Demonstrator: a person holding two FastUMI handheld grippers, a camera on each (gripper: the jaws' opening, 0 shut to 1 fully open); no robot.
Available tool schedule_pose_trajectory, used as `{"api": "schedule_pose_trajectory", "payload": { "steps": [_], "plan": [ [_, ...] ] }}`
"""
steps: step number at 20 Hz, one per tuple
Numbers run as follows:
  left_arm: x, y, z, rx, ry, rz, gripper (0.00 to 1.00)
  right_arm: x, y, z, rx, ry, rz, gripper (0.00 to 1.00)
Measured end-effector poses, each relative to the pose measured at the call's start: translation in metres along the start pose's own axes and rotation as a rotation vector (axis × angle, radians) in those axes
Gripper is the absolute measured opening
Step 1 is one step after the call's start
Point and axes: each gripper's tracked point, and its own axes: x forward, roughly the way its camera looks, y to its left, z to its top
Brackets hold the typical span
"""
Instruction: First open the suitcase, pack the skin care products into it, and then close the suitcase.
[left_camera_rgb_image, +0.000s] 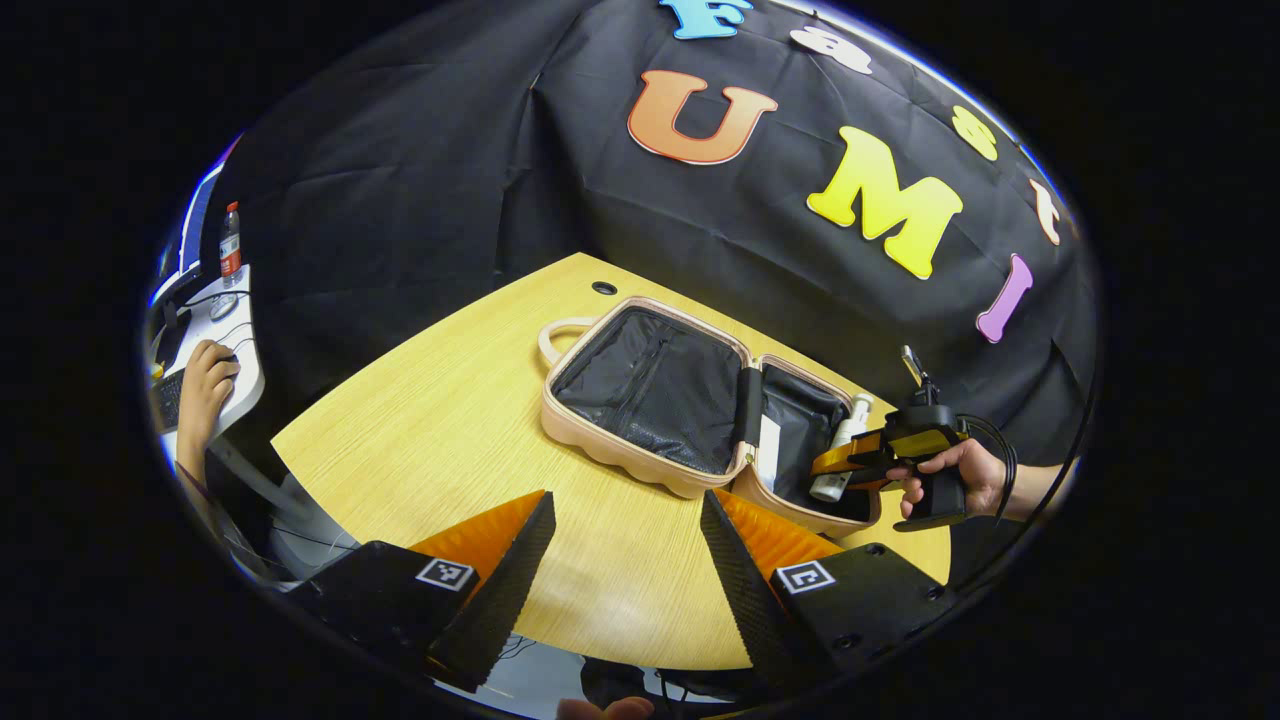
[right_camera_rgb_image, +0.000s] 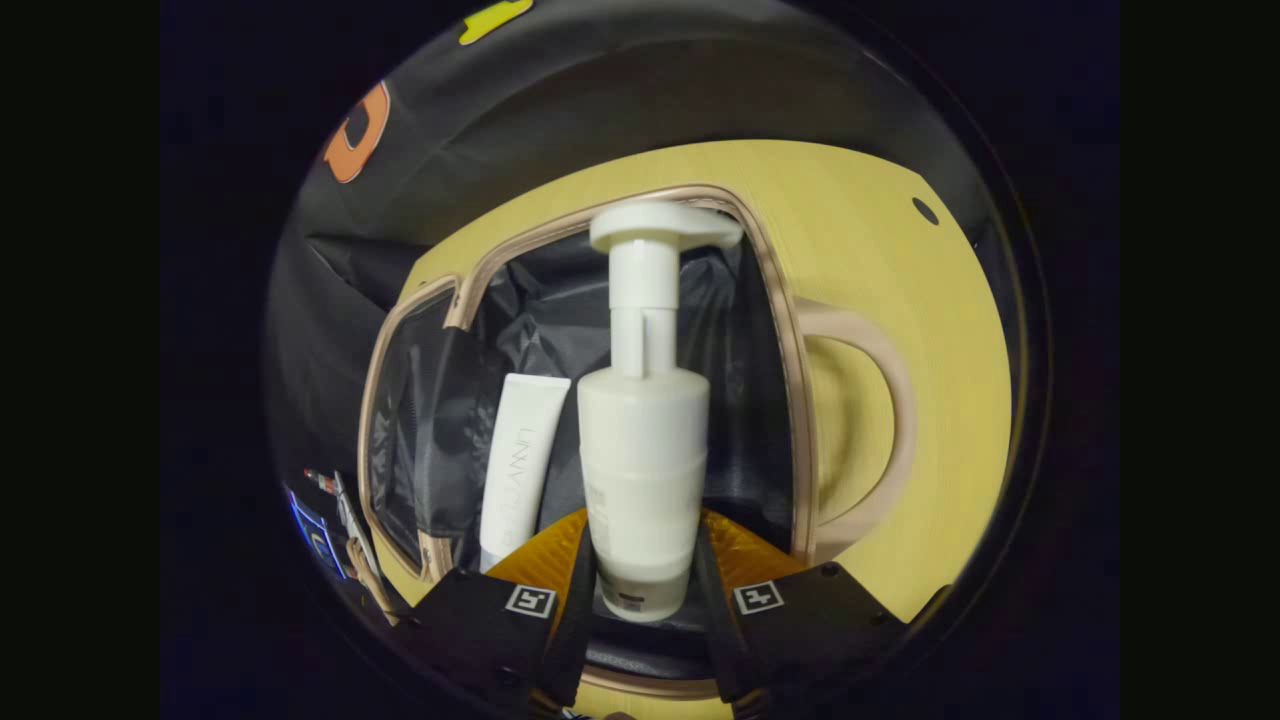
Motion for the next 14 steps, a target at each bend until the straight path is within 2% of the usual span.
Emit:
{"api": "schedule_pose_trajectory", "payload": {
  "steps": [2, 5, 8, 11, 14],
  "plan": [
    [0.001, 0.003, -0.001, -0.011, -0.001, -0.005, 0.94, 0.006, -0.006, -0.002, 0.014, 0.023, -0.054, 0.47],
    [0.002, 0.009, -0.001, -0.018, -0.001, -0.007, 0.94, 0.011, -0.010, -0.002, 0.036, 0.037, -0.097, 0.47],
    [0.002, 0.014, 0.003, -0.016, -0.011, -0.001, 0.94, 0.014, -0.014, -0.005, 0.008, 0.041, -0.142, 0.47],
    [0.002, 0.024, 0.008, 0.002, -0.024, 0.025, 0.94, 0.012, -0.015, -0.004, -0.013, 0.028, -0.162, 0.49],
    [0.000, 0.032, 0.019, 0.009, -0.049, 0.034, 0.94, 0.004, -0.005, -0.004, -0.042, 0.009, -0.130, 0.53]
  ]
}}
